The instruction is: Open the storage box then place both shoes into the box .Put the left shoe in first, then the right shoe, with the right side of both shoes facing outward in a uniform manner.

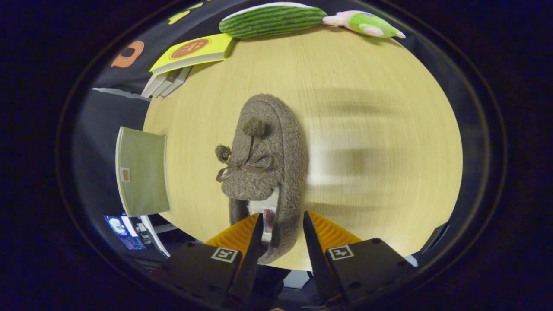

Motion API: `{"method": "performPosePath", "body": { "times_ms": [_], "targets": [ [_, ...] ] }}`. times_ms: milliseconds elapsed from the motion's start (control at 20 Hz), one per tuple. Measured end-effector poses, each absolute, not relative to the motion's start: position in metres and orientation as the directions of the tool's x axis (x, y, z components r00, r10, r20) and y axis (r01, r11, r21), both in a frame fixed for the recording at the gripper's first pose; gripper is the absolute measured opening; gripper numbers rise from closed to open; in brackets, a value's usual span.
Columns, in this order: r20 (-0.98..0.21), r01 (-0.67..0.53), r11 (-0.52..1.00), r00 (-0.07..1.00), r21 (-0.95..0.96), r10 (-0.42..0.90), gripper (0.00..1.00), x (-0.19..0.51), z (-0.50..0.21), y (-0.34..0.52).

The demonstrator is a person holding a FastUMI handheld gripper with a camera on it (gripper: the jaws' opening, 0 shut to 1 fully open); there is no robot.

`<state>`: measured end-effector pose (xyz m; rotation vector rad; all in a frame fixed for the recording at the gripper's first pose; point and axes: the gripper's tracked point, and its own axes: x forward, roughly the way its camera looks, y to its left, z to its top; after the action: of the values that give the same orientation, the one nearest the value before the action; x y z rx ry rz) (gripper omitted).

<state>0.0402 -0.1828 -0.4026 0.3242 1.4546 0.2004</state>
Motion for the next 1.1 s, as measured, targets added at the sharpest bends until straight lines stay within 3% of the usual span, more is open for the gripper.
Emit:
{"method": "performPosePath", "body": {
  "times_ms": [200, 350, 400, 750, 1100],
  "targets": [
    [-0.941, 0.089, 0.939, 0.105, 0.331, 0.322, 0.32, 0.041, -0.408, -0.188],
    [-0.944, 0.117, 0.939, 0.112, 0.323, 0.311, 0.17, 0.041, -0.407, -0.191],
    [-0.945, 0.113, 0.94, 0.106, 0.32, 0.309, 0.07, 0.038, -0.405, -0.19],
    [-0.927, 0.134, 0.92, 0.128, 0.369, 0.353, 0.06, 0.009, -0.373, -0.156],
    [-0.866, 0.164, 0.859, 0.223, 0.486, 0.447, 0.06, -0.012, -0.291, -0.063]
  ]
}}
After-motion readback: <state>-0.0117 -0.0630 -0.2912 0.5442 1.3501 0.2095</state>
